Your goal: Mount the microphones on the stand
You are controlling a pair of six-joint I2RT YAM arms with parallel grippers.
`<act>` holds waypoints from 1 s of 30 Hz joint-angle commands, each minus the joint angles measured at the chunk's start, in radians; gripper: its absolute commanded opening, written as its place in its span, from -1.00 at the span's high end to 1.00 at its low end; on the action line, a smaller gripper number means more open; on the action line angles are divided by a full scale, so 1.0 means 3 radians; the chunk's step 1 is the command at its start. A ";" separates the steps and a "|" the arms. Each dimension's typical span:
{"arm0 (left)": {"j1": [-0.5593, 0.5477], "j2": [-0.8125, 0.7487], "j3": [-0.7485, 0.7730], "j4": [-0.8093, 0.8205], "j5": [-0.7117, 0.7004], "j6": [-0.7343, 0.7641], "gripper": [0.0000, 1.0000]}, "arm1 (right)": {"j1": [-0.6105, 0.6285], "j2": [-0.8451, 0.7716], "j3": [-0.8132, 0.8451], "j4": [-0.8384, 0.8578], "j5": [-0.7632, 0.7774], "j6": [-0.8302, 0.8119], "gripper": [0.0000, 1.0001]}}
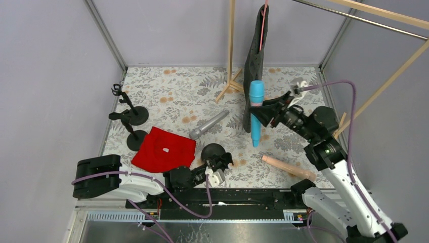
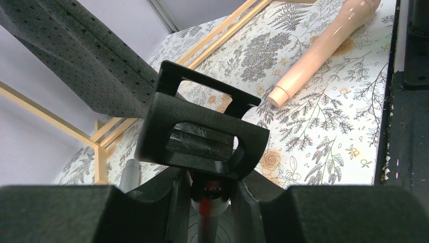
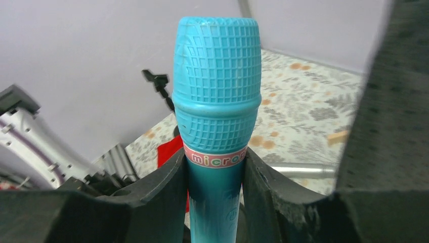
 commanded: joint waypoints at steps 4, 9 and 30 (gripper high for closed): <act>-0.0002 -0.0010 -0.0041 0.0234 -0.0037 -0.0022 1.00 | 0.1290 0.0481 0.0352 0.0365 0.1091 -0.0844 1.00; -0.0002 -0.0101 -0.0073 0.0140 -0.0026 -0.0112 1.00 | 0.1736 0.0734 0.0462 0.0588 0.1433 -0.0991 1.00; -0.0002 -0.0268 -0.0153 -0.0032 -0.0043 -0.0233 1.00 | 0.1911 0.1010 0.0546 0.0525 0.1279 -0.0118 1.00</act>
